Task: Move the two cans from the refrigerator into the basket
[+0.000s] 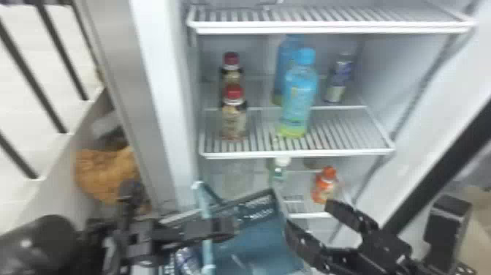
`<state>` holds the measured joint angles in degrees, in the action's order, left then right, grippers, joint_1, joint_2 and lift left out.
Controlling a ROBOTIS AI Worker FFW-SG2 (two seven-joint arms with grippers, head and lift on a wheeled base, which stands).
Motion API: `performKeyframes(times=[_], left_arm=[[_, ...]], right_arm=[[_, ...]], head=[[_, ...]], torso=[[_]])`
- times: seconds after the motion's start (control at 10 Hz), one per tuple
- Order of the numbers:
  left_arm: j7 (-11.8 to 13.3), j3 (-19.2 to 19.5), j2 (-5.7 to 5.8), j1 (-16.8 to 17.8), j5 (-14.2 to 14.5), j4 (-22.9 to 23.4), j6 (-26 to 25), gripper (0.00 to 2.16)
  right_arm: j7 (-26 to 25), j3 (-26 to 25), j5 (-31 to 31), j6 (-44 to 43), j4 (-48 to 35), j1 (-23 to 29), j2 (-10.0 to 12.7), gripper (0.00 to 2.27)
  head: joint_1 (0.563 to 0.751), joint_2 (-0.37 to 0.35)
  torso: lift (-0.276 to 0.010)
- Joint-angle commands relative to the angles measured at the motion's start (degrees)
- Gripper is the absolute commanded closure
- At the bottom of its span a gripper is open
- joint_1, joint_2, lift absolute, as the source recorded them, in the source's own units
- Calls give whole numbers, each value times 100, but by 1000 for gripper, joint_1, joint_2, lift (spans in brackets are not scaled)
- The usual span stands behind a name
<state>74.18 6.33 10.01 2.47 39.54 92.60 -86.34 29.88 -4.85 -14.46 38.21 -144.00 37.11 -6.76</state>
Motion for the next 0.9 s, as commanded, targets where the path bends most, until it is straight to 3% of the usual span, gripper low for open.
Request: performKeyframes(times=[0.0, 0.6, 0.8], left_arm=[[0, 19, 1, -35, 0, 0, 0, 1190], [0, 53, 1, -63, 0, 0, 0, 1191], [0, 76, 1, -91, 0, 0, -14, 1190]], right_arm=[[-228, -178, 121, -615, -274, 170, 87, 128], [-1441, -280, 64, -2190, 260, 156, 333, 125], [-1661, -292, 7, -2640, 738, -168, 342, 125]], head=[[695, -85], [695, -195], [695, -224]], torso=[[-25], [-25], [-25]])
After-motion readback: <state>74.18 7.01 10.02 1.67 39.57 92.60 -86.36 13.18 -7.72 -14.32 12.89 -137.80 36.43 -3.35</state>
